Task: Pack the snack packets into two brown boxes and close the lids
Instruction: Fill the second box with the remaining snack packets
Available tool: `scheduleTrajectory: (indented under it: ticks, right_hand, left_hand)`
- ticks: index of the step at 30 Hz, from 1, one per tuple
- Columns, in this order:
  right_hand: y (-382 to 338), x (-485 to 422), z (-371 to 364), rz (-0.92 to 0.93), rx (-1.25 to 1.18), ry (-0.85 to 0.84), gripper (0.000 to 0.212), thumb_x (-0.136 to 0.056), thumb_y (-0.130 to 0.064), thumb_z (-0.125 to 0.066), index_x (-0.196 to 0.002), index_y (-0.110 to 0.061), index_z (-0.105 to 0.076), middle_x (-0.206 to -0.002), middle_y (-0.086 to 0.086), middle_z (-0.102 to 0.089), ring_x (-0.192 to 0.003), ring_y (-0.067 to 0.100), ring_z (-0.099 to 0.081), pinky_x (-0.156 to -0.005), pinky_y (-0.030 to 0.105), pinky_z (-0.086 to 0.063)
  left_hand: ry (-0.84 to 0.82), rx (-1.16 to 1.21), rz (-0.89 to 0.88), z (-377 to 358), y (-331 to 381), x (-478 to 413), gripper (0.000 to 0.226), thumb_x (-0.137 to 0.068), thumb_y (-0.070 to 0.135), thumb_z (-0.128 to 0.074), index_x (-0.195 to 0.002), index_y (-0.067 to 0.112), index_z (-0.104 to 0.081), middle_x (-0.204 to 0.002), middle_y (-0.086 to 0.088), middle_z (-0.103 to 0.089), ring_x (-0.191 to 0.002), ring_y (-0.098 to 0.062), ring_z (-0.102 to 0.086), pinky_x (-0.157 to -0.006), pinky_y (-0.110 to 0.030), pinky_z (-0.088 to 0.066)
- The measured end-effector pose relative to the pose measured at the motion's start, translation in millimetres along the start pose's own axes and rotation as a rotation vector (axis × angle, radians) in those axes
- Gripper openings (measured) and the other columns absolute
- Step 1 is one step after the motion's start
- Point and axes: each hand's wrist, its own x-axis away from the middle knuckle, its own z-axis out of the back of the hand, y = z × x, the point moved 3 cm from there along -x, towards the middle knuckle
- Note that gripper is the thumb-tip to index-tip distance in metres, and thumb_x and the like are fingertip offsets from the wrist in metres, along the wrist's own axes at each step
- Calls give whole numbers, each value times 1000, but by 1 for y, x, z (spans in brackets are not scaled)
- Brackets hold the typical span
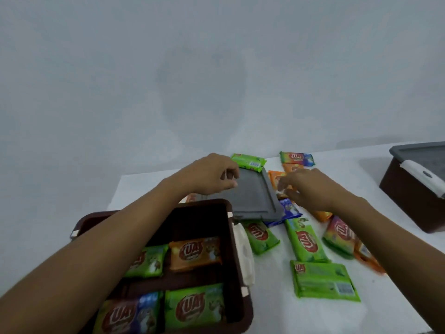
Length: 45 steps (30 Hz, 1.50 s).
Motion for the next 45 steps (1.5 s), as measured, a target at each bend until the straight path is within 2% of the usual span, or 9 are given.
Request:
scheduleTrajectory:
  ticks: [6,11,15,19,26,31,34,38,45]
  right_hand:
    - [96,-28,-31,-177,-111,-78,23,-94,-26,-53,-113,-31,-63,-119,-7,-64,-107,19,-59,-89,39,-49]
    - [151,-68,-50,-259,-228,-38,34,-95,-25,-49,-128,-22,-56,-132,3,-55,-120,26,-48,-96,46,-44]
    - [176,-102,-58,-286,-275,12,38,-93,-19,-45,-130,-22,-50,-134,1,-53,-121,26,-46,-96,49,-42]
    - [194,-124,-73,-261,-344,-137,55,-92,-18,-49,-145,-22,-36,-146,4,-45,-133,29,-38,-105,56,-36]
    - [218,-134,-86,-376,-305,-164,82,-74,-51,-75,-139,-18,-38,-130,13,-45,-120,32,-43,-100,45,-40]
    - [225,-128,-80,-507,-523,-29,79,-64,-35,-85,-127,-15,-41,-113,9,-54,-97,26,-60,-82,44,-57]
    - [214,-119,-67,-510,-861,14,63,-72,-18,-81,-122,-16,-42,-104,6,-57,-88,21,-62,-66,33,-56]
    - [183,-103,-46,-380,-1097,-103,43,-85,-32,-73,-119,-20,-50,-104,6,-64,-94,23,-64,-81,38,-54]
    - [123,-73,-8,-295,-1230,-75,26,-94,-33,-61,-110,-13,-59,-102,12,-72,-90,27,-71,-77,39,-57]
  left_hand:
    - [-180,-178,112,-43,-13,-84,39,-93,38,-60,-129,24,-53,-133,0,-48,-118,-18,-49,-85,-29,-37]
    - [-221,-179,219,-68,-30,-129,66,-92,31,-60,-149,21,-28,-153,-1,-29,-134,-24,-38,-106,-39,-37]
    - [-219,-295,279,-75,-39,-160,71,-86,18,-61,-148,21,-28,-152,-1,-30,-128,-29,-38,-100,-47,-40]
    - [-305,-354,315,-90,-51,-181,73,-85,18,-61,-149,22,-26,-151,-2,-35,-132,-29,-35,-102,-48,-37]
    - [-245,-207,250,-92,-65,-187,67,-84,35,-59,-146,29,-33,-136,-3,-44,-122,-24,-44,-102,-46,-31]
    - [-109,76,301,-82,-55,-179,55,-94,51,-39,-133,13,-51,-119,-9,-54,-103,-23,-54,-91,-36,-43]
    - [-52,521,552,-66,-49,-174,51,-103,40,-31,-106,-2,-60,-102,-21,-68,-82,-25,-66,-71,-31,-51]
    - [-114,984,675,-47,-38,-156,46,-100,26,-28,-110,-8,-57,-101,-34,-67,-73,-36,-68,-66,-34,-55]
    - [-114,1025,558,-10,-26,-111,34,-99,28,-50,-117,1,-60,-102,-29,-68,-84,-39,-68,-72,-40,-58]
